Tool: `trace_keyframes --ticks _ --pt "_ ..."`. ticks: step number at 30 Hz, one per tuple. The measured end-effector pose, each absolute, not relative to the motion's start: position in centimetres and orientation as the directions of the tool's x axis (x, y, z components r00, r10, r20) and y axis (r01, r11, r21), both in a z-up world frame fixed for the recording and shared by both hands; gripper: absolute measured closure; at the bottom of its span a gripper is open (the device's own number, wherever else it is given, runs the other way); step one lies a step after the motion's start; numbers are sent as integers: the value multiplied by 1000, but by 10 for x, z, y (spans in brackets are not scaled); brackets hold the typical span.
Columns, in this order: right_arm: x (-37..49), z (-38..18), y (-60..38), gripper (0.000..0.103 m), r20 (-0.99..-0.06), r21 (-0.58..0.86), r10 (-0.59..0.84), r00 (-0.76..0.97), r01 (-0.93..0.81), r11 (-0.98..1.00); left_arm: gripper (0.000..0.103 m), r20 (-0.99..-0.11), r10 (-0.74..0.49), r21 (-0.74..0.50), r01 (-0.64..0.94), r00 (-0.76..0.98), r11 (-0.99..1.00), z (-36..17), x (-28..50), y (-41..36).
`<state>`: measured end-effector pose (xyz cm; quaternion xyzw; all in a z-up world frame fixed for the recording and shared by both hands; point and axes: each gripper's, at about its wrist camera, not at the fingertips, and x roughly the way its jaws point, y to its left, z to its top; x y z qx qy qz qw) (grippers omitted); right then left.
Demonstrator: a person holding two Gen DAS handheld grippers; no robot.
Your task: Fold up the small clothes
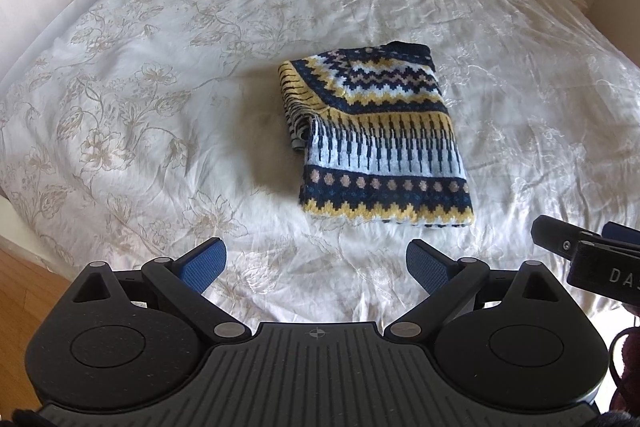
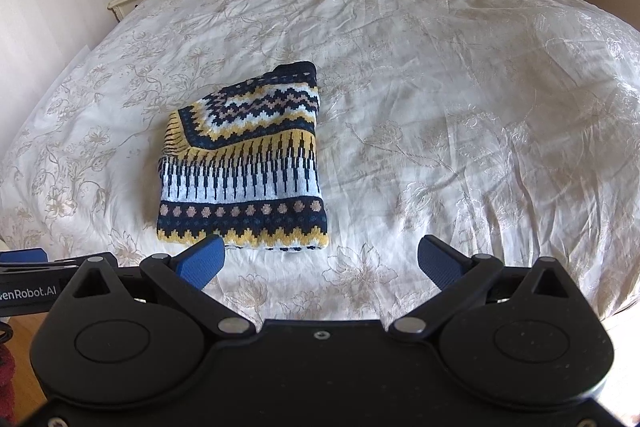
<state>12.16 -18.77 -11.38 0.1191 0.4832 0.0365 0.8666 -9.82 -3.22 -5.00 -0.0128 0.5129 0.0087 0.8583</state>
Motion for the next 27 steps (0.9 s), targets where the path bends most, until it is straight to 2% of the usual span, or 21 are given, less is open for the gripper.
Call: trace_keyframes --ticks 27 --pt "142 -123 -181 1 -856 242 176 485 77 967 5 -904 -1 -15 -28 428 1000 -60 -78 -21"
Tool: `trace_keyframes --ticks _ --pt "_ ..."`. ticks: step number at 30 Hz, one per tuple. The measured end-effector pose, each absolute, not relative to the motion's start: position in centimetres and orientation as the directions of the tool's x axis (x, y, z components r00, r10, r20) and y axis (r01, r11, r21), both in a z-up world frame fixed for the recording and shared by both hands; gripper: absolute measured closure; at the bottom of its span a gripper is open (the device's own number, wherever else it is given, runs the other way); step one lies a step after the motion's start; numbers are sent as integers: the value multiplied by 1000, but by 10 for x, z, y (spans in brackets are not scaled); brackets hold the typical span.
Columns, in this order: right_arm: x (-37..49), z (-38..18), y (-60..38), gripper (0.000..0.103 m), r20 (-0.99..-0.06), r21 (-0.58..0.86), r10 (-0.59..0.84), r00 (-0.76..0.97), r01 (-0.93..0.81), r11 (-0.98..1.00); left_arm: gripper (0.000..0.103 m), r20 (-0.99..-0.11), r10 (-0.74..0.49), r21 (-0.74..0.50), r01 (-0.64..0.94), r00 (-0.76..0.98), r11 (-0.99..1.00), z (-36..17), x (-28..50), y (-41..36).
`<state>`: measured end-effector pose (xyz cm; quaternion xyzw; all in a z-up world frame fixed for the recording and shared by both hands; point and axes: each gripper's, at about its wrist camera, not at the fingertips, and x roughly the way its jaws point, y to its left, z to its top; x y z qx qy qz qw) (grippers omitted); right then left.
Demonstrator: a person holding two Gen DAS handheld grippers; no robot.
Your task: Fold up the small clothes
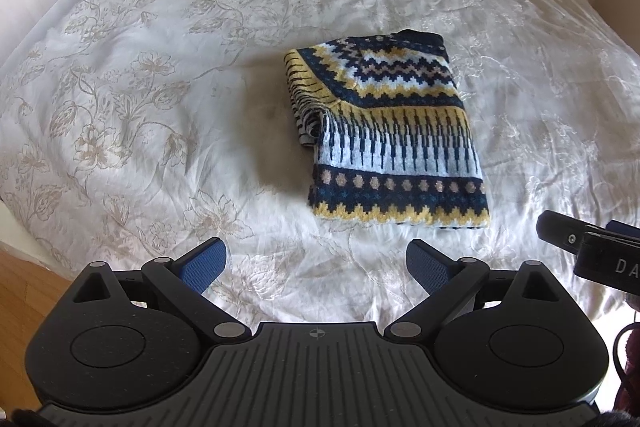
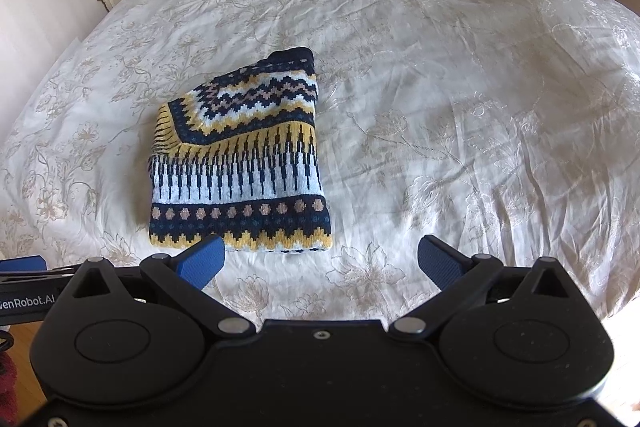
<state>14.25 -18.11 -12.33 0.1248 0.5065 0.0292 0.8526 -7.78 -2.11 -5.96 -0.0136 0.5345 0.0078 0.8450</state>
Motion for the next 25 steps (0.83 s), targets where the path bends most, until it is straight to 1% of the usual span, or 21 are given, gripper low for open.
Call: trace_keyframes --ticks 25 --pt "152 -135 -182 1 -864 260 197 463 74 963 5 -908 7 -7 -31 419 999 -66 -69 -30"
